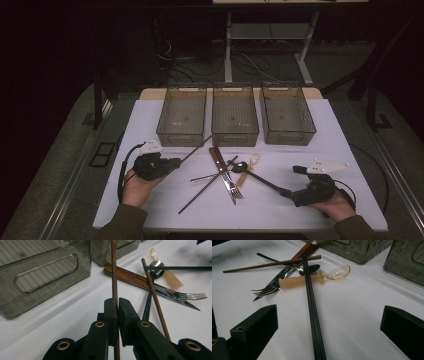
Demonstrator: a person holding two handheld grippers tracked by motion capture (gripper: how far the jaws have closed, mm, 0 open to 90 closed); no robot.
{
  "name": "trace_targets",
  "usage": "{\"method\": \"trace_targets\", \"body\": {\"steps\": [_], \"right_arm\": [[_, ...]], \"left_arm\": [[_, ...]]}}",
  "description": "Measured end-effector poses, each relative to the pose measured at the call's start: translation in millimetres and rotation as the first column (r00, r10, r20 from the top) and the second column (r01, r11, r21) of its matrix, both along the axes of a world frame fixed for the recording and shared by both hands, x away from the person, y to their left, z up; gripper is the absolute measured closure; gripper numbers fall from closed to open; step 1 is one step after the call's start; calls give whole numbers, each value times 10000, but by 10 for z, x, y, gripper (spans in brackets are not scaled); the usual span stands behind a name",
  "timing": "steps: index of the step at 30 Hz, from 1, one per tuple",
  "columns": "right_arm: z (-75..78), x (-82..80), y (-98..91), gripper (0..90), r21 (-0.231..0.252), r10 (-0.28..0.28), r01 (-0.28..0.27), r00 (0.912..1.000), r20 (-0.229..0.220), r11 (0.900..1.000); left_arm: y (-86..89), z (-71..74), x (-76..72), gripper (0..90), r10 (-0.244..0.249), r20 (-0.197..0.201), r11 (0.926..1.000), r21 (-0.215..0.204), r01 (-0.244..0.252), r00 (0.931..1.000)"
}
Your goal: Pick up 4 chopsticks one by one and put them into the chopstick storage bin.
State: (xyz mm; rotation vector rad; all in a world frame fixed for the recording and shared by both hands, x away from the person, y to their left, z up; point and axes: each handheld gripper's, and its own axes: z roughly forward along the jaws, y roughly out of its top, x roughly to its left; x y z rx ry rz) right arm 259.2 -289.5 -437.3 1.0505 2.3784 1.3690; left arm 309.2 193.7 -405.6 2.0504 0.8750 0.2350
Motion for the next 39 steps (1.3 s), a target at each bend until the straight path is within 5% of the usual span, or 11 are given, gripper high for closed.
{"method": "trace_targets", "body": {"steps": [13, 39], "right_arm": [[0, 2, -2, 11, -21, -25, 25, 10000, -14, 10000], [22, -3, -21, 11, 139, -95, 94, 9999, 77, 9999]], "left_arm": [[54, 18, 108, 850, 516, 128, 9980, -378, -511, 9986], [-122, 245, 616, 850, 712, -112, 9975, -44, -712, 9974]]}}
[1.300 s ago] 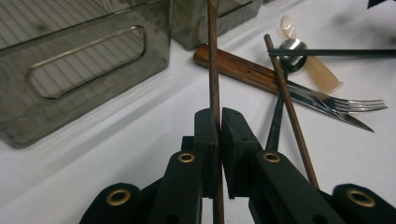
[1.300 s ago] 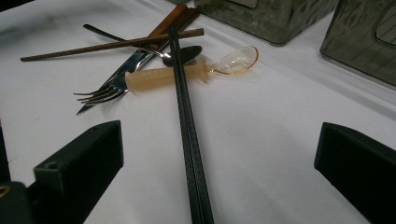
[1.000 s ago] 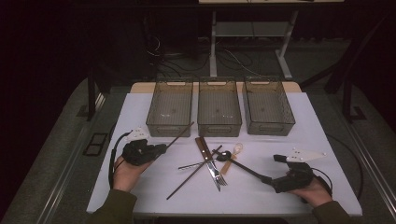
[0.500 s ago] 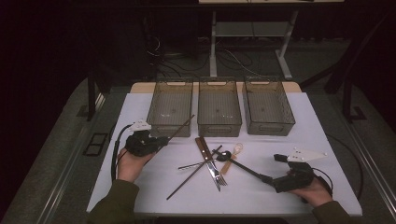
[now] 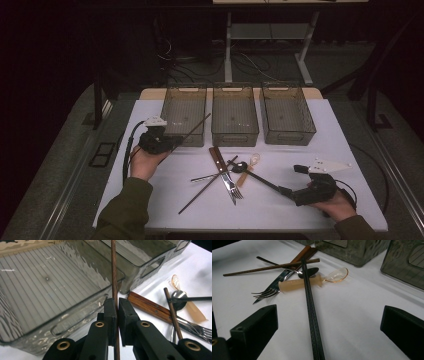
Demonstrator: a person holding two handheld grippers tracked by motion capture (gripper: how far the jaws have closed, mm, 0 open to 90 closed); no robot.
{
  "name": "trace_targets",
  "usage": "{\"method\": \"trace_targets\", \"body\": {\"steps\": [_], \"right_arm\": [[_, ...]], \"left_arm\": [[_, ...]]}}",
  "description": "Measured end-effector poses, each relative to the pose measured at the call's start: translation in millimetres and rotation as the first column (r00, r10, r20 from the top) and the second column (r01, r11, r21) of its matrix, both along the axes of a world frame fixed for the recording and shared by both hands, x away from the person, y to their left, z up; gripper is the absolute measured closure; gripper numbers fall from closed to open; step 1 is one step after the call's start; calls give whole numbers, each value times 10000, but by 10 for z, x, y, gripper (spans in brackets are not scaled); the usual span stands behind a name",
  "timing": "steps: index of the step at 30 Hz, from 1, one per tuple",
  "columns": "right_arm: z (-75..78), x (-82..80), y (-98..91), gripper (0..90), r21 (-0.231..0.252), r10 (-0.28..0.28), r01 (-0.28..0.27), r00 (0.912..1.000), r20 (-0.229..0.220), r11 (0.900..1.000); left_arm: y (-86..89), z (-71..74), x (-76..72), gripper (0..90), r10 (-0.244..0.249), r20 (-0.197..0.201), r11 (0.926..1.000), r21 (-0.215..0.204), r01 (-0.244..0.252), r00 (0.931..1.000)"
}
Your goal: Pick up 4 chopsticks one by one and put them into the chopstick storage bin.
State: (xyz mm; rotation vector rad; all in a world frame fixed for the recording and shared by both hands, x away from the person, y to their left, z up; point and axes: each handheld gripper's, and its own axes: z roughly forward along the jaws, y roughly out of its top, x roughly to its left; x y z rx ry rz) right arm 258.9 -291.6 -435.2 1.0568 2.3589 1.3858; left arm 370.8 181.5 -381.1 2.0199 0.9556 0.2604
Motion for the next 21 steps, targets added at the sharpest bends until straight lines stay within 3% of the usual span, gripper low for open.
{"method": "trace_targets", "body": {"steps": [3, 21], "right_arm": [[0, 0, -4, 11, 3, -28, 28, 10000, 17, 10000], [4, -5, -9, 11, 33, -62, 62, 10000, 5, 10000]], "left_arm": [[-9, 19, 55, 851, 23, -51, 9999, -121, -24, 10000], [36, 132, 422, 850, 689, -431, 9975, 178, -682, 9967]]}}
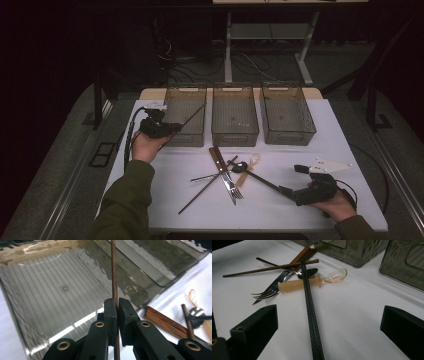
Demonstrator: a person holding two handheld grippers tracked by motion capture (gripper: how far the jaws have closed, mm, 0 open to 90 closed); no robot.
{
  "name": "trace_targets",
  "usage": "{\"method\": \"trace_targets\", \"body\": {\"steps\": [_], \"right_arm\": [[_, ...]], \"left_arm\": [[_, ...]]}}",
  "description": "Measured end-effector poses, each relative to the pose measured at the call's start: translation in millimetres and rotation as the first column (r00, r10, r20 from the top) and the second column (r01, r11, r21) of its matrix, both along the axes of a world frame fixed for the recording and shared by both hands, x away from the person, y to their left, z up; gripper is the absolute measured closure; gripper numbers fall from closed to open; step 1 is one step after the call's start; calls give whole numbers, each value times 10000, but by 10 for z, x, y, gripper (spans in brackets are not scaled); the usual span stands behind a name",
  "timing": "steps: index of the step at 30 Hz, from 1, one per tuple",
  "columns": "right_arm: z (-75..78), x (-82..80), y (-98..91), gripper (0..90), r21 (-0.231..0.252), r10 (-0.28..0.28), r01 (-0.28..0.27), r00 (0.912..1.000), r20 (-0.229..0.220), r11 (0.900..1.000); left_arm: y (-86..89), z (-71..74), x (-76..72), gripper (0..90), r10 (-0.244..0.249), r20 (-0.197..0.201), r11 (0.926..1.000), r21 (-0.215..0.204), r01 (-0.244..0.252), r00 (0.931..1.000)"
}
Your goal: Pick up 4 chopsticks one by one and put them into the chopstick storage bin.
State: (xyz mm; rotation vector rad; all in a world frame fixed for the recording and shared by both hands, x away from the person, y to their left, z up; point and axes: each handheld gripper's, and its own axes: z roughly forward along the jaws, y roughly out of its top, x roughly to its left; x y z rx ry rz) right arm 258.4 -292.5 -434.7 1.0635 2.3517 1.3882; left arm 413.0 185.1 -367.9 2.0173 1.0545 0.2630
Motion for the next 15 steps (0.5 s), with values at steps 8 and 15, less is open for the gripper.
{"method": "trace_targets", "body": {"steps": [8, 15], "right_arm": [[4, -5, -5, 11, 36, -13, 13, 10000, -11, 10000], [10, -10, -15, 11, 127, 24, -25, 10000, 41, 9999]], "left_arm": [[-3, 92, 209, 850, 366, -135, 9992, 192, -364, 9992], [-38, 143, 382, 849, 535, -166, 9972, 540, -525, 9984]]}}
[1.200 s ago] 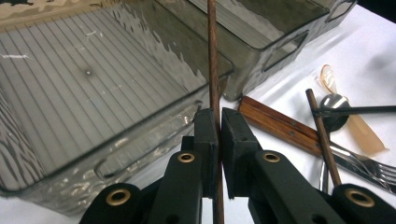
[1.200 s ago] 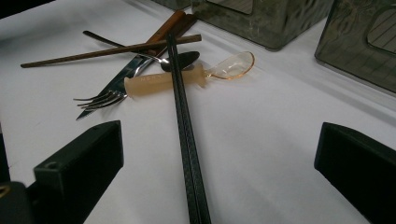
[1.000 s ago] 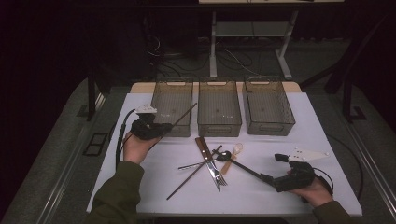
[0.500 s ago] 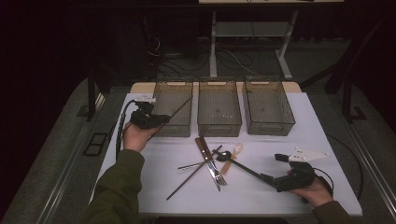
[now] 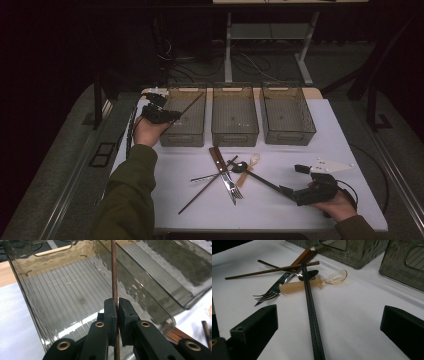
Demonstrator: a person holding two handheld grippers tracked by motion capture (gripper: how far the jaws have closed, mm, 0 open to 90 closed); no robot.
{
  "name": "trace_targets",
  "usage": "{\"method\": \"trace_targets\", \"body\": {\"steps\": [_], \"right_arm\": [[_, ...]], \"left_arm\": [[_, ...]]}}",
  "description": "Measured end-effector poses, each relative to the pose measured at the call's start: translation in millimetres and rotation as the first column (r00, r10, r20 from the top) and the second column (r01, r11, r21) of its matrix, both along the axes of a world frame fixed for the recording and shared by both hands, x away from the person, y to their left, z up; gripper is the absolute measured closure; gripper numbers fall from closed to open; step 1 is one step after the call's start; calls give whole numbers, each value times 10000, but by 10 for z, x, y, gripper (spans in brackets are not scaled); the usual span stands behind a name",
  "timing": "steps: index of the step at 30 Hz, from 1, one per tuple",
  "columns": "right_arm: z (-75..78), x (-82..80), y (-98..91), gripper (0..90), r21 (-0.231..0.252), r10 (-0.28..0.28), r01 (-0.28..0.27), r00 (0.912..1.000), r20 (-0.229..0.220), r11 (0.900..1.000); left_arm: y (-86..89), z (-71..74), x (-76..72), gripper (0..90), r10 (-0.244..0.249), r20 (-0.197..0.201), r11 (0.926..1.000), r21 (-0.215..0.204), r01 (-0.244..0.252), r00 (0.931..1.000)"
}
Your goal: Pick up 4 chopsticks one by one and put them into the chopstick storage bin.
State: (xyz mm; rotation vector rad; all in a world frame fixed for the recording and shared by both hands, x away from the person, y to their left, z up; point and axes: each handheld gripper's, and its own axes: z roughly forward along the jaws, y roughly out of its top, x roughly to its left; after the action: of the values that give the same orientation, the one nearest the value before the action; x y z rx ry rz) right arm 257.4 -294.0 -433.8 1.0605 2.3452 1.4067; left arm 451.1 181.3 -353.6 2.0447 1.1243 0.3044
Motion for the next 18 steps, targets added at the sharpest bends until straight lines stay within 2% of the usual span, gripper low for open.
{"method": "trace_targets", "body": {"steps": [6, 12, 18], "right_arm": [[6, -5, -1, 11, 54, 11, -11, 10000, -10, 10000], [11, -9, -2, 11, 125, 8, -8, 10000, -10, 9999], [17, -13, -14, 11, 190, -4, 5, 10000, -14, 9998]], "left_arm": [[31, -24, 132, 850, 460, -55, 9987, -223, -461, 9989], [30, -32, 270, 850, 728, -160, 9973, -77, -729, 9972], [-20, -51, 382, 849, 906, -140, 9957, -203, -909, 9958]]}}
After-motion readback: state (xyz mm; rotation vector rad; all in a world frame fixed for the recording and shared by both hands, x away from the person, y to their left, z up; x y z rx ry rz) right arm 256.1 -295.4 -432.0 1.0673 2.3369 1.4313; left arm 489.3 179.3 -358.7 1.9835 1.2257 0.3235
